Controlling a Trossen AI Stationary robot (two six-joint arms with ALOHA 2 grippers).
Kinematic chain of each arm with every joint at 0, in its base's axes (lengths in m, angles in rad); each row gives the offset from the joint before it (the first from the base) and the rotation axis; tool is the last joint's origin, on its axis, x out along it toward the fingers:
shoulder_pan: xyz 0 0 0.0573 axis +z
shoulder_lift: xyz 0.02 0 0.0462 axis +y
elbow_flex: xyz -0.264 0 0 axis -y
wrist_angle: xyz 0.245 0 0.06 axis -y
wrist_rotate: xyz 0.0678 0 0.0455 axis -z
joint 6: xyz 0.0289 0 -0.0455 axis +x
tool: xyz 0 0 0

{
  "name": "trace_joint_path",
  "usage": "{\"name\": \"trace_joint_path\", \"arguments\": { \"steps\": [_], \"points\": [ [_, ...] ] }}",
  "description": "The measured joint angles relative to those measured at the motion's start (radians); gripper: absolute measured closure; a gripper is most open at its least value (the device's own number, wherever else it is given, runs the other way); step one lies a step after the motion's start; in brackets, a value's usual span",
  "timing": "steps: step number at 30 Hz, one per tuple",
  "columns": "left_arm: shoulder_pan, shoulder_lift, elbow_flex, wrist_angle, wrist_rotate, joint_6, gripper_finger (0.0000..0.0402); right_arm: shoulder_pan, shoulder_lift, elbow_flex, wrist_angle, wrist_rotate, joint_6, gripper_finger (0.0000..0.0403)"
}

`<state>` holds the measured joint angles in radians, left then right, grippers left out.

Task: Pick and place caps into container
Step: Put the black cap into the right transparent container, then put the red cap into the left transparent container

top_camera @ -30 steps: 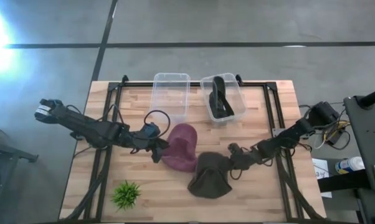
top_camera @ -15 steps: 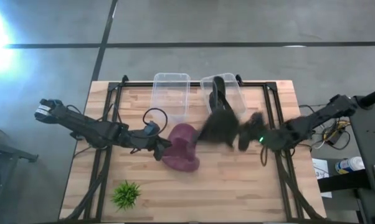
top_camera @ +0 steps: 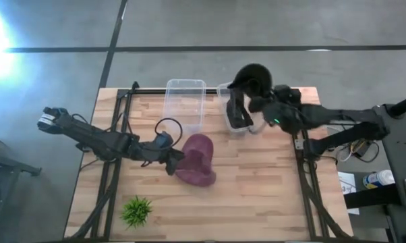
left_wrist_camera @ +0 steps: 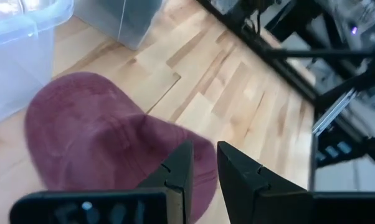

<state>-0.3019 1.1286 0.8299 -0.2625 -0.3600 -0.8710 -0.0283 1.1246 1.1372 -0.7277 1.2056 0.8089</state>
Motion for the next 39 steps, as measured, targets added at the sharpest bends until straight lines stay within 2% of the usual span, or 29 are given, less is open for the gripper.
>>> {"name": "trace_joint_path", "arguments": {
  "steps": [3, 7, 12, 17, 21, 25, 29, 31, 34, 36, 39],
  "points": [
    [-0.010, 0.000, -0.003, -0.036, 0.005, 0.050, 0.0335, -0.141, 0.076, -0.022, 0.000, -0.145, 0.071, 0.0390],
    [-0.013, 0.000, -0.050, -0.037, 0.023, 0.060, 0.0335, -0.233, 0.181, -0.050, 0.001, -0.310, 0.230, 0.0390],
    [-0.014, 0.000, -0.157, 0.034, 0.030, 0.023, 0.0335, -0.244, 0.302, -0.055, -0.001, -0.424, 0.287, 0.0387],
    [-0.014, 0.000, -0.284, 0.265, 0.030, -0.003, 0.0335, -0.227, 0.364, -0.053, -0.006, -0.508, 0.209, 0.0352],
    [-0.014, 0.000, -0.357, 0.411, 0.029, -0.005, 0.0335, -0.225, 0.357, -0.051, -0.030, -0.582, 0.152, 0.0306],
    [-0.014, 0.000, -0.387, 0.426, 0.029, -0.005, 0.0335, -0.213, 0.296, -0.046, -0.056, -0.627, 0.125, 0.0253],
    [-0.014, 0.005, -0.395, 0.423, 0.029, 0.000, 0.0335, -0.153, 0.198, -0.008, -0.038, -0.642, 0.016, 0.0209],
    [-0.014, 0.017, -0.395, 0.423, 0.031, 0.003, 0.0335, -0.114, 0.150, 0.023, -0.033, -0.714, -0.048, 0.0196],
    [-0.014, 0.063, -0.395, 0.420, 0.056, 0.010, 0.0335, -0.049, 0.099, 0.056, -0.030, -0.890, -0.047, 0.0188],
    [-0.014, 0.116, -0.395, 0.417, 0.067, 0.010, 0.0335, 0.007, 0.093, 0.056, -0.047, -0.992, 0.028, 0.0188],
    [-0.013, 0.215, -0.378, 0.417, 0.088, 0.004, 0.0335, 0.088, 0.106, 0.017, -0.076, -1.091, 0.174, 0.0190]
  ]
}}
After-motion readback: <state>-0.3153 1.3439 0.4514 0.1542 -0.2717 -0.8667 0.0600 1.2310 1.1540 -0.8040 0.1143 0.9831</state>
